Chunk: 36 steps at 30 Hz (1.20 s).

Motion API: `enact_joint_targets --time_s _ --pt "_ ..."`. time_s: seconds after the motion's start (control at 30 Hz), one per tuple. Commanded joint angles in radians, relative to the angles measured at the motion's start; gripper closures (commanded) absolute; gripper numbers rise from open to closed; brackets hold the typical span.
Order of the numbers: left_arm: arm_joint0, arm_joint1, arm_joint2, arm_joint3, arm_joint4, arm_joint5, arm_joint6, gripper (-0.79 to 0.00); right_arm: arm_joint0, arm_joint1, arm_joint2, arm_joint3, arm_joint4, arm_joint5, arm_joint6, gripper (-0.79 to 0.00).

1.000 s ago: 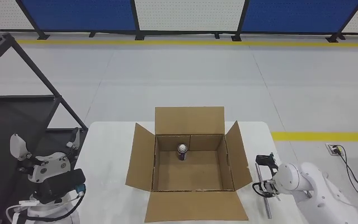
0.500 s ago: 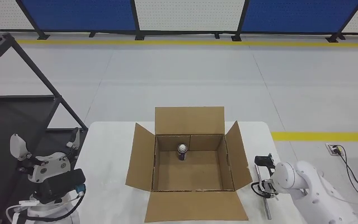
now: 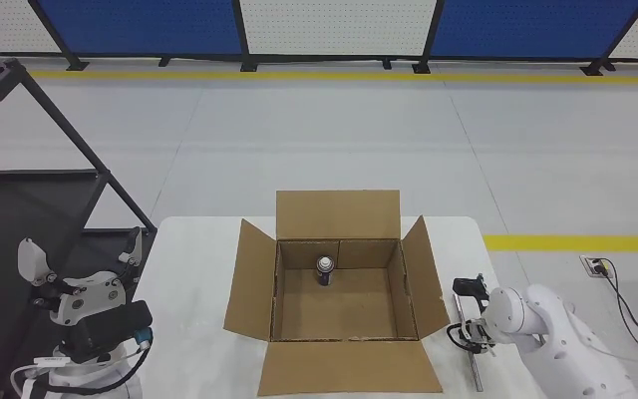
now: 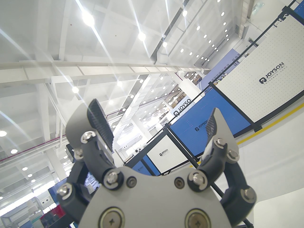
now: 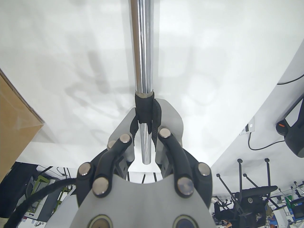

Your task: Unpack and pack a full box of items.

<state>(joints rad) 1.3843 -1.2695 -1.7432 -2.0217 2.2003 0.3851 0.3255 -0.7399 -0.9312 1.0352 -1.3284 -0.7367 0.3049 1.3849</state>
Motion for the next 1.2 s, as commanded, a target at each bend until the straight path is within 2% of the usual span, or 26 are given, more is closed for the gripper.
enact_joint_targets --time_s 0.0,0.07,0.3,0.5,0.63,0.77,0.8,0.87,0.97,1.07,1.17 --pt "0.000 0.000 0.000 0.000 0.000 0.000 0.000 -0.785 0.001 -0.001 0.000 0.003 0.002 -0.001 0.001 -0.166" --pt "0.000 0.000 0.000 0.000 0.000 0.000 0.000 -0.785 0.002 -0.003 -0.001 0.005 0.002 -0.002 0.000 -0.212" --pt "0.000 0.000 0.000 0.000 0.000 0.000 0.000 -0.785 -0.004 -0.002 0.018 0.003 0.008 -0.004 -0.005 -0.271" --pt "0.000 0.000 0.000 0.000 0.000 0.000 0.000 -0.785 -0.036 0.022 0.111 -0.081 -0.014 0.016 -0.002 -0.332" --pt "0.000 0.000 0.000 0.000 0.000 0.000 0.000 -0.785 -0.087 0.052 0.222 -0.217 -0.057 0.031 0.038 -0.382" --pt "0.000 0.000 0.000 0.000 0.000 0.000 0.000 -0.785 -0.151 0.082 0.371 -0.416 -0.103 0.042 0.074 -0.400" --pt "0.000 0.000 0.000 0.000 0.000 0.000 0.000 -0.785 -0.167 0.089 0.410 -0.466 -0.117 0.041 0.089 -0.465" --pt "0.000 0.000 0.000 0.000 0.000 0.000 0.000 -0.785 -0.196 0.099 0.484 -0.558 -0.134 0.027 0.103 -0.693" --pt "0.007 0.000 -0.012 -0.010 -0.015 -0.005 -0.006 -0.785 -0.228 0.109 0.583 -0.689 -0.128 0.003 0.127 -0.776" --pt "0.019 -0.001 -0.031 -0.018 -0.037 0.010 -0.006 -0.785 -0.244 0.115 0.655 -0.813 -0.080 -0.021 0.151 -0.785" --pt "0.035 -0.001 -0.057 -0.021 -0.043 0.027 -0.004 -0.785 -0.249 0.122 0.675 -0.918 -0.007 -0.037 0.151 -0.785"
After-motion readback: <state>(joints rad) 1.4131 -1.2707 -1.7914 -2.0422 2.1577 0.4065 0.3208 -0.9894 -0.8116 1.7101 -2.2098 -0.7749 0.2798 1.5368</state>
